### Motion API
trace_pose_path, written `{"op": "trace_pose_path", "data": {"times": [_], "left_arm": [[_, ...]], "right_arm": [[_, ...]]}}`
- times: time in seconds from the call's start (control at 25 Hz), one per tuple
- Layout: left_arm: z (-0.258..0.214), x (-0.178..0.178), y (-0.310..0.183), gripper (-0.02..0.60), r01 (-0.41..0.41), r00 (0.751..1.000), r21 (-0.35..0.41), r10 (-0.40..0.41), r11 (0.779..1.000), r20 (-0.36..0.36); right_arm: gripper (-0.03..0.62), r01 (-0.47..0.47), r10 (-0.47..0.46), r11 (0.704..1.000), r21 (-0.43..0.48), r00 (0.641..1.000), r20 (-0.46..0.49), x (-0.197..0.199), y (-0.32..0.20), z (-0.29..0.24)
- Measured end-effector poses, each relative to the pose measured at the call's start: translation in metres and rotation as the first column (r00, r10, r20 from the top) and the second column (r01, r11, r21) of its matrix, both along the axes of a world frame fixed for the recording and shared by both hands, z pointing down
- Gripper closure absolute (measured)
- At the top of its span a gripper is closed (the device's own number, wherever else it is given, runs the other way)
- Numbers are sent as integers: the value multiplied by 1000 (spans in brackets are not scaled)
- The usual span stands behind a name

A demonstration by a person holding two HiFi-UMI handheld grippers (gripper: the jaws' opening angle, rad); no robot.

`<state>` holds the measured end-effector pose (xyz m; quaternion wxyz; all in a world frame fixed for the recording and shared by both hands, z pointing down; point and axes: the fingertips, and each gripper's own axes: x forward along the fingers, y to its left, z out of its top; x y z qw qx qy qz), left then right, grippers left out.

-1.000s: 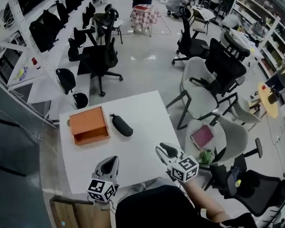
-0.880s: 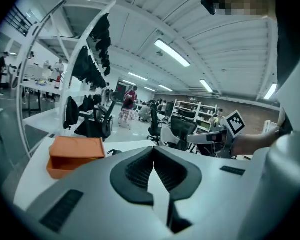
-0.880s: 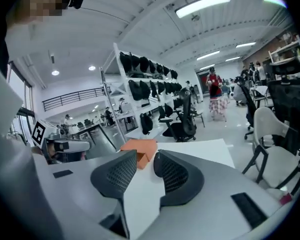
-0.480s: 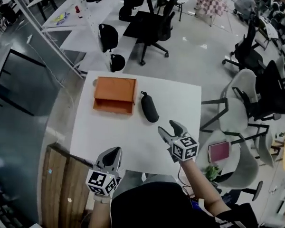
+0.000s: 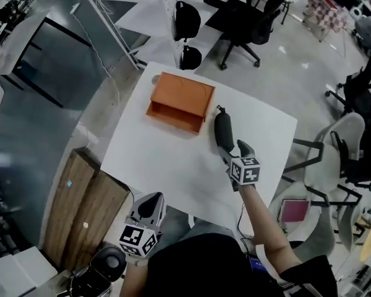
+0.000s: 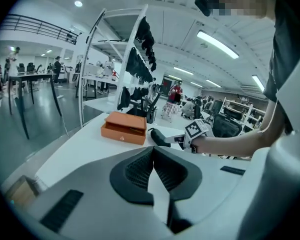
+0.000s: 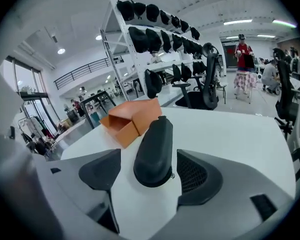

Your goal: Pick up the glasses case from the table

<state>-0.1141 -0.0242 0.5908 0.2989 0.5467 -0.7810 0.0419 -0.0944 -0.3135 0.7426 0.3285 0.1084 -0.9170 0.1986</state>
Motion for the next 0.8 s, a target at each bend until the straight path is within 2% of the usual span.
{"op": "trace_pose_path", "data": {"times": [0.24, 0.48, 0.64, 0.8], "left_arm": [[12, -2, 26, 563, 37, 999, -26, -38, 999, -22], [12, -12, 45, 563, 73, 997, -23, -74, 997, -24], [10, -15, 55, 563, 91, 996, -14, -91, 996, -23], [5, -21, 63, 563, 98, 995, -5, -98, 995, -14]], "right_arm": [[233, -9, 13, 999, 44, 995, -101, -14, -5, 42], [209, 8, -3, 999, 41, 992, -124, -37, 7, 56], [211, -44, 51, 997, 56, 989, -140, -35, 4, 60], [230, -55, 60, 998, 41, 987, -152, -35, 4, 61]]}}
